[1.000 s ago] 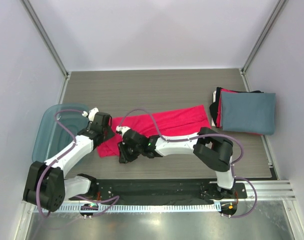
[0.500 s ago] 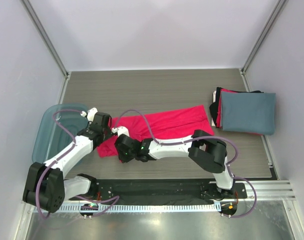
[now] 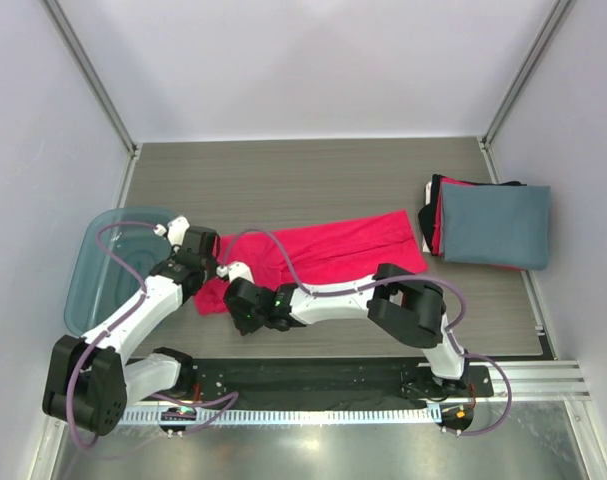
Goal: Fold and stack the t-shirts
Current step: Fold the tshirt
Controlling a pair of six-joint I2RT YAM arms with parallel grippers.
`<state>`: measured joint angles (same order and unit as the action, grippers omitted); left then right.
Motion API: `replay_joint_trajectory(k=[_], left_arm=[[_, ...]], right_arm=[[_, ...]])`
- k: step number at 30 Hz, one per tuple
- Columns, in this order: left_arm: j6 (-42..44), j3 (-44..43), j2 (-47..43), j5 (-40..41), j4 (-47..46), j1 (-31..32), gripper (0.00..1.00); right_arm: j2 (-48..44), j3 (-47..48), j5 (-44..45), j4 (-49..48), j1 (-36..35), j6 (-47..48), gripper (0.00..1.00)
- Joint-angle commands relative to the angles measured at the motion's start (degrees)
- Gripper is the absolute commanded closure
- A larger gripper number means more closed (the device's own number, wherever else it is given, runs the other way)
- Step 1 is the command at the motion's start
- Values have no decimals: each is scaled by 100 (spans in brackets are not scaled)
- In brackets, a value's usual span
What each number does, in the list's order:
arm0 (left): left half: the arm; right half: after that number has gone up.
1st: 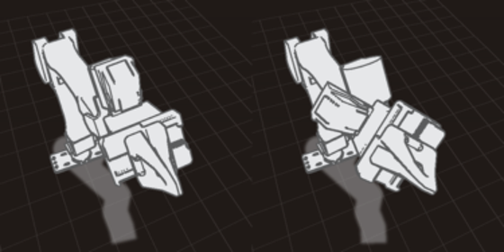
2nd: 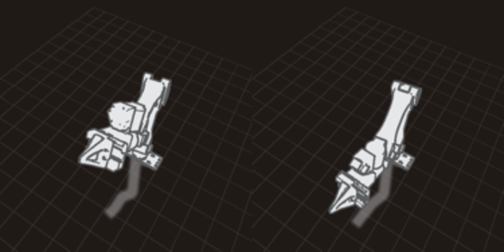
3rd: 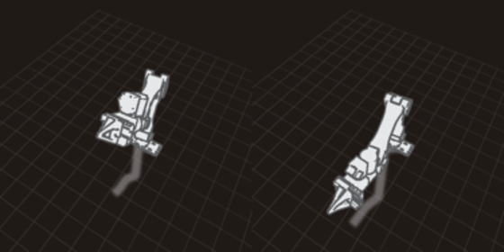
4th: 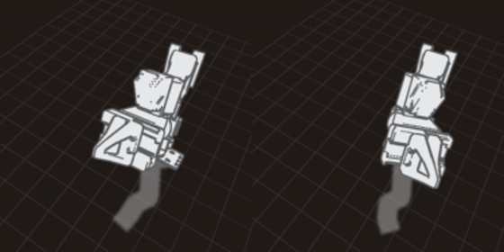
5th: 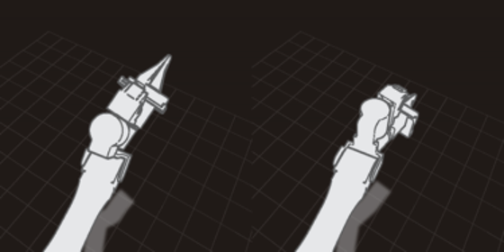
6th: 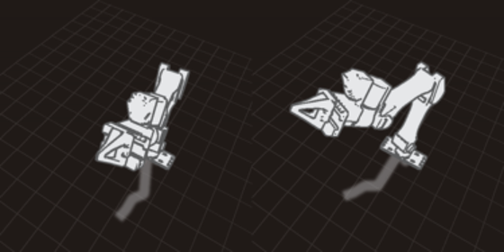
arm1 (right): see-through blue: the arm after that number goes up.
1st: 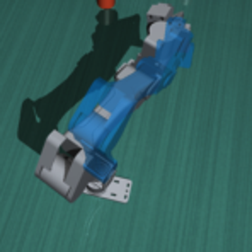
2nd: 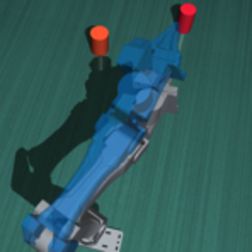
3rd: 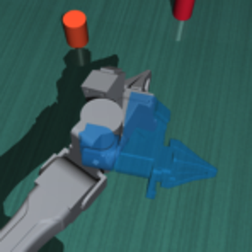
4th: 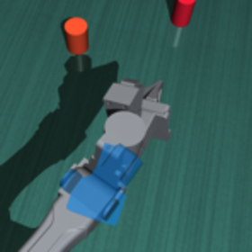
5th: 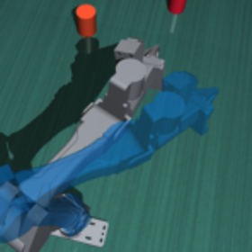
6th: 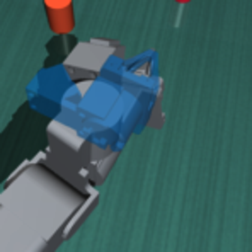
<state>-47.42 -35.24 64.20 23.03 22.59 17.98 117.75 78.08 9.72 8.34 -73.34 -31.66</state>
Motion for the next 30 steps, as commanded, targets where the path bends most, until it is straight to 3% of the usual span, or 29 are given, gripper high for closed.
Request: replay_joint_trajectory(k=[1,9,15,19,20,27,30], left_arm=[[-4,9,-128,211,-35,-14,68],[57,-88,4,62,-114,-14,69],[101,-53,57,-105,-141,-5,69],[206,-61,-206,-167,-184,258,69],[215,-96,-250,-167,-202,442,69],[523,-640,415,-1238,-843,759,67],[637,-1001,925,-1485,-1011,988,67]], right_arm=[[-446,-109,-57,352,-110,81,62],[-1026,5,249,581,-66,125,40],[-2027,-688,960,783,556,-147,42],[-2827,-1549,1251,1098,1531,-306,46],[-3028,-1646,1339,1195,2047,-314,48],[-3128,-1981,1604,1504,3850,37,56],[-2926,-1815,1525,1487,4187,177,58]])
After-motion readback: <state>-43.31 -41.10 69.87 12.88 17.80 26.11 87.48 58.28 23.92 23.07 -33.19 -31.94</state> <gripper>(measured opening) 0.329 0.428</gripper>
